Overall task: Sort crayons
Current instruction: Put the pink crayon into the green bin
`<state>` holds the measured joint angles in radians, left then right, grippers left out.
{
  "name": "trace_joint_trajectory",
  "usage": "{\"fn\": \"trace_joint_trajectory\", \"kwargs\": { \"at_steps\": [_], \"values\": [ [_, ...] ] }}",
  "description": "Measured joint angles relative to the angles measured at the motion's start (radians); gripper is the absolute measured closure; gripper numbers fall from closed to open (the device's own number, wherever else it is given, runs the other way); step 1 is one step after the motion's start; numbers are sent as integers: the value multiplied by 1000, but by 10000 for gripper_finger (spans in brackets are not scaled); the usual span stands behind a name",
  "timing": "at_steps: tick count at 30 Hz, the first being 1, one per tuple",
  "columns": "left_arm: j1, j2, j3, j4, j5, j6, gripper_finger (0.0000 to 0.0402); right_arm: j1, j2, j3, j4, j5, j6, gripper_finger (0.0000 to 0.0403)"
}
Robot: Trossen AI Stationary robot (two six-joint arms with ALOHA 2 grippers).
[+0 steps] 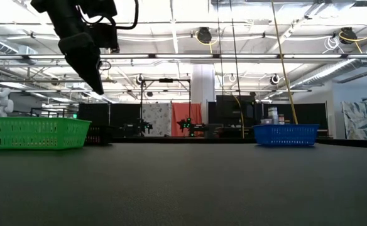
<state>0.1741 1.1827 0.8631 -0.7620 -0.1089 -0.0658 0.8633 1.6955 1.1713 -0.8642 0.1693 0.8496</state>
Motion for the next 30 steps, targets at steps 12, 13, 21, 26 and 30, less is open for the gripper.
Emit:
{"fn": "trace_joint_trajectory", "kwargs": {
  "at_steps": [12,13,21,26,30],
  "values": [
    [0,44,-7,134,35,61,316,-149,-203,1,-5,507,-20,384],
    [0,46,-7,160,47,73,316,-166,-213,1,-4,533,-38,384],
    [0,60,-7,374,165,132,316,-319,-278,2,2,597,-159,384],
    [-7,59,-7,506,244,126,316,-390,-301,2,86,697,-227,384],
    [-29,59,-7,642,267,108,316,-439,-304,2,237,697,-395,384]
  ]
}}
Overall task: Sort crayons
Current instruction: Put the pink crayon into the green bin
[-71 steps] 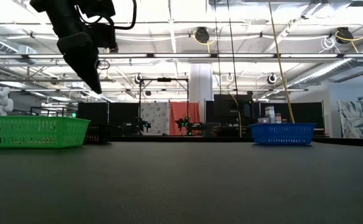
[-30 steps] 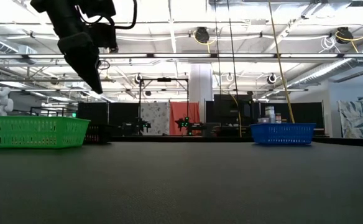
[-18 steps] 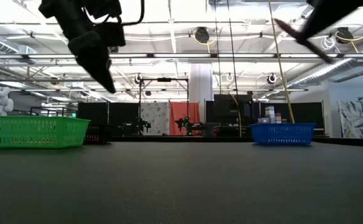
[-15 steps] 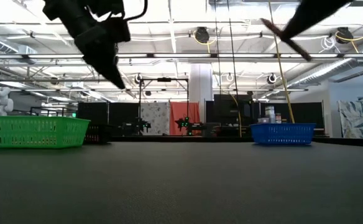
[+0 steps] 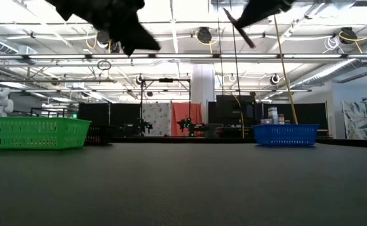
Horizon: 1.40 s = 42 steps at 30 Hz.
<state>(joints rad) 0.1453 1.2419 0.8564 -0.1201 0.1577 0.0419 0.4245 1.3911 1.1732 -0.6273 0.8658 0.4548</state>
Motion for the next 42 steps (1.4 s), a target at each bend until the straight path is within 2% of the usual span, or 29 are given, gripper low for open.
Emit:
{"fn": "trace_joint_trajectory", "kwargs": {
  "at_steps": [5,9,17,24,29,42],
  "values": [
    [-30,0,0,164,1,-109,316,-52,0,0,199,-2,-210,384],
    [-56,0,0,263,1,-139,316,-83,0,0,323,-7,-324,384],
    [-71,0,0,352,-4,-140,316,-149,0,0,496,-168,-431,384],
    [-71,69,1,457,-2,-133,316,-214,2,0,563,-291,-440,384],
    [-71,119,2,502,1,-134,316,-232,18,1,560,-295,-428,384],
    [-70,121,0,525,18,-134,316,-233,59,2,567,-316,-422,384]
  ]
}}
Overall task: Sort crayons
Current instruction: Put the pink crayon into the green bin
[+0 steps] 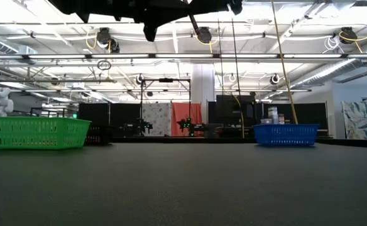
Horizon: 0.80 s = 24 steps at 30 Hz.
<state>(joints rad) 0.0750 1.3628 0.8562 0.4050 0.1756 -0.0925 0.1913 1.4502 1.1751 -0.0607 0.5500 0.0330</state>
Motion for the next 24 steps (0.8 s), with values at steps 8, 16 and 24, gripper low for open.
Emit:
{"fn": "trace_joint_trajectory", "kwargs": {
  "at_steps": [8,16,24],
  "values": [
    [-2,-4,2,21,8,1,316,0,11,0,-37,-17,13,384],
    [-2,-3,2,10,8,-4,316,-2,12,-2,-16,-31,10,384],
    [-3,-3,2,9,7,2,316,-2,12,-2,27,-31,-10,384]
  ]
}}
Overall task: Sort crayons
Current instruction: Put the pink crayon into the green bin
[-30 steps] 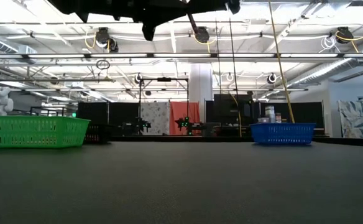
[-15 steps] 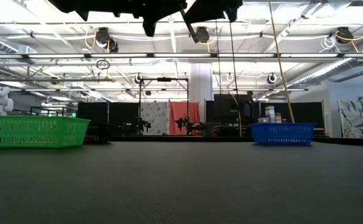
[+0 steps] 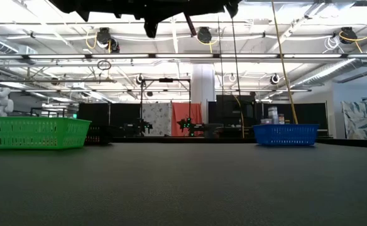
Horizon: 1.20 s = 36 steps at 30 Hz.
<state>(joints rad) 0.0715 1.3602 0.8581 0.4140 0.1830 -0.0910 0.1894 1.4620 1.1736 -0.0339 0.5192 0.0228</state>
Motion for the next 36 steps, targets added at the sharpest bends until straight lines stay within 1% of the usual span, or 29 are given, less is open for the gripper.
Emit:
{"fn": "trace_joint_trajectory", "kwargs": {
  "at_steps": [6,11,18,21,26,28,32,36],
  "values": [
    [0,0,0,2,-1,21,316,-6,0,0,4,-10,12,384],
    [-1,0,0,3,-1,46,316,-19,0,0,8,-106,21,384],
    [0,0,0,-1,-2,53,316,-20,0,0,8,-103,21,384],
    [0,0,0,-3,-3,52,329,-20,0,0,7,-103,21,384],
    [0,0,0,-4,-4,54,379,-20,0,0,5,-101,22,384],
    [0,0,0,-4,-4,54,390,-20,-1,0,4,-100,22,383],
    [0,0,0,-4,-4,54,382,-20,-1,0,5,-101,21,379],
    [0,0,0,-5,-4,54,376,-20,-1,0,6,-102,18,361]
  ]
}}
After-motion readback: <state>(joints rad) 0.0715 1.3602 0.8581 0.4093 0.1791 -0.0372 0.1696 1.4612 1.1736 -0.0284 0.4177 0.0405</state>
